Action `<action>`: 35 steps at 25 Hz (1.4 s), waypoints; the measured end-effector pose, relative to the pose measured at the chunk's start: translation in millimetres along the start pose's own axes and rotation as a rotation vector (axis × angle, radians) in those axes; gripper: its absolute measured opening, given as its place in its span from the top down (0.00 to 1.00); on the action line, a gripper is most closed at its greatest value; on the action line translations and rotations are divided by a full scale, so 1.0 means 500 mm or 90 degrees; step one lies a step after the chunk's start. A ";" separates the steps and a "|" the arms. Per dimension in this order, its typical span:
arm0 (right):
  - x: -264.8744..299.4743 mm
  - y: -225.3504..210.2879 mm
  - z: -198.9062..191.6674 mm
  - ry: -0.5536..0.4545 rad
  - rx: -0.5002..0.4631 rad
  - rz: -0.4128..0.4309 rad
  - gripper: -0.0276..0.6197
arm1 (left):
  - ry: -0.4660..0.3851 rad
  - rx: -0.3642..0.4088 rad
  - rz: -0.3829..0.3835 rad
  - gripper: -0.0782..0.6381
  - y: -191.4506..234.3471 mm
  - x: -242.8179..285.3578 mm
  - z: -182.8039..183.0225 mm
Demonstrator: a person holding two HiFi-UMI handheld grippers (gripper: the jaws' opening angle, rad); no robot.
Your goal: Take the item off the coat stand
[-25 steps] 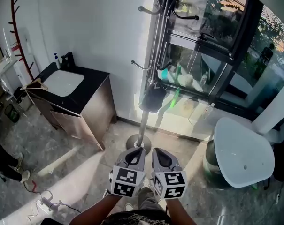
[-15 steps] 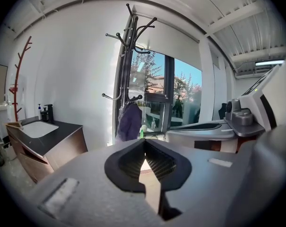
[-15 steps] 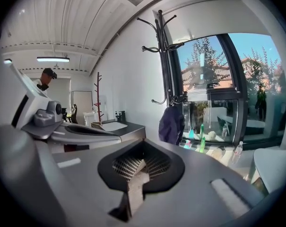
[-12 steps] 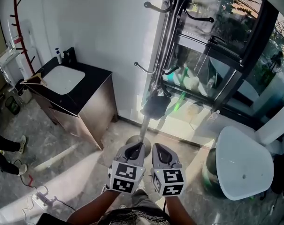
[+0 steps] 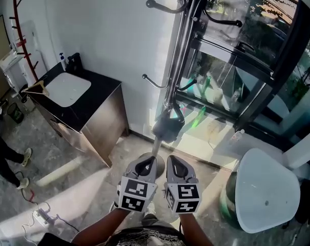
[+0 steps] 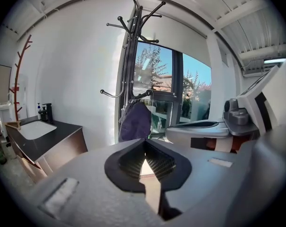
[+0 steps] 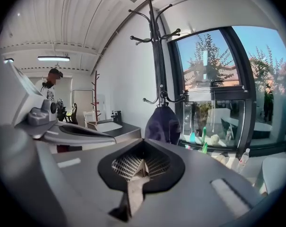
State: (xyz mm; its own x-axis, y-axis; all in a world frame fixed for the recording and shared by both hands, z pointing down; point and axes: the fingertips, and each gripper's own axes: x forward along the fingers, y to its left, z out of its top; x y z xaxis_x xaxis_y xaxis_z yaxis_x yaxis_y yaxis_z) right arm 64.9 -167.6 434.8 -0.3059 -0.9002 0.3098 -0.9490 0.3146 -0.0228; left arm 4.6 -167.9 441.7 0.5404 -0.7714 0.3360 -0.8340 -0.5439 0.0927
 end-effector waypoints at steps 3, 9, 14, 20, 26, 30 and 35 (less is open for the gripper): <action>0.029 -0.027 -0.002 0.000 0.000 0.001 0.95 | 0.003 -0.002 0.011 0.89 0.008 0.029 -0.001; 0.080 -0.064 -0.002 0.010 -0.011 0.005 0.88 | 0.012 -0.002 0.026 0.89 0.021 0.071 0.006; 0.118 -0.087 0.001 0.015 -0.029 0.011 0.83 | 0.012 -0.004 0.043 0.89 0.039 0.107 0.015; 0.166 -0.098 -0.001 0.032 -0.040 0.026 0.75 | 0.012 -0.011 0.053 0.89 0.057 0.142 0.024; 0.212 -0.105 -0.008 0.046 -0.053 0.041 0.73 | 0.017 -0.016 0.072 0.89 0.084 0.160 0.025; 0.235 -0.108 -0.017 0.052 -0.062 0.048 0.74 | 0.016 -0.018 0.080 0.89 0.098 0.166 0.029; 0.235 -0.095 -0.006 0.047 -0.098 0.046 0.90 | 0.018 -0.020 0.083 0.89 0.103 0.167 0.027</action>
State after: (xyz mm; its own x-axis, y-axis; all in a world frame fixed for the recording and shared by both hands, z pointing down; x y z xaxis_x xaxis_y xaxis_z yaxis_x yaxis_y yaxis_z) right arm 74.0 -287.5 475.4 -0.3612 -0.8508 0.3816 -0.8999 0.4253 0.0964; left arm 8.4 -264.8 461.6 0.4238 -0.8255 0.3729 -0.9006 -0.4281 0.0758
